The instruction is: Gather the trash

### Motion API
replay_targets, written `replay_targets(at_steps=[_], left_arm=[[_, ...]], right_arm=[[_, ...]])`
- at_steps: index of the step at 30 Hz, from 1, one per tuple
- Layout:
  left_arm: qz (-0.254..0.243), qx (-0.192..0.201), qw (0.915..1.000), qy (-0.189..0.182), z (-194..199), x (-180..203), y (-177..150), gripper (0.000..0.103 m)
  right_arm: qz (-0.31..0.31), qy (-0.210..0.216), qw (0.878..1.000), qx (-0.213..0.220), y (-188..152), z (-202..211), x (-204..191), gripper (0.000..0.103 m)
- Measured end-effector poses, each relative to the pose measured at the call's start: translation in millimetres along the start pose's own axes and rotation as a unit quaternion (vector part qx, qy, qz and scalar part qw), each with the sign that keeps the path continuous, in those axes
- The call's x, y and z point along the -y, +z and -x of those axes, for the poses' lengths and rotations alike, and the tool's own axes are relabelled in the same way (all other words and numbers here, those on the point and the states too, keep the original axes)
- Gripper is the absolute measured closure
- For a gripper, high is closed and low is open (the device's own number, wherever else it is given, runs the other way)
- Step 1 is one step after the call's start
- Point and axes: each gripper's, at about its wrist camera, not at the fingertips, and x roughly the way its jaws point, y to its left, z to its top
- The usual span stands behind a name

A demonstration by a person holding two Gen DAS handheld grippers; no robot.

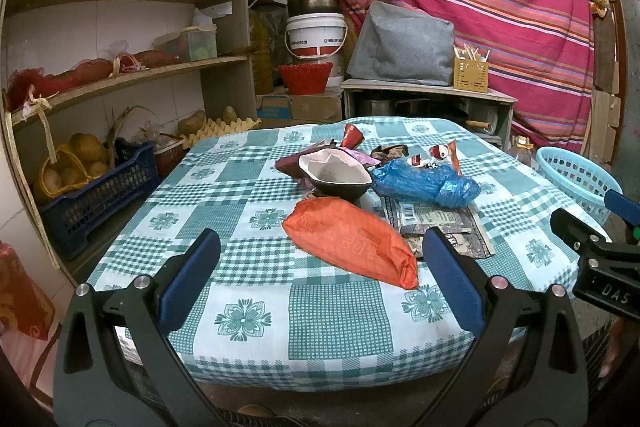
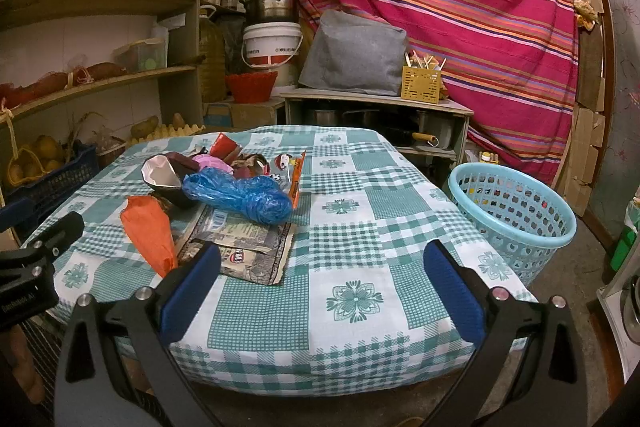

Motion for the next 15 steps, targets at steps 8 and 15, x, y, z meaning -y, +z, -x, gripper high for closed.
replay_targets(at_steps=[8,15], left_arm=[[0.001,-0.002,1.0000,0.000,0.7,2.3,0.3,0.005],[0.001,-0.006,1.0000,0.001,-1.2,2.0,-0.2,0.005]], right_arm=[[-0.001,-0.002,1.000,-0.002,-1.0,-2.2,7.0,0.004],[0.001,-0.003,1.000,-0.002,-1.0,-2.5,8.4,0.004]])
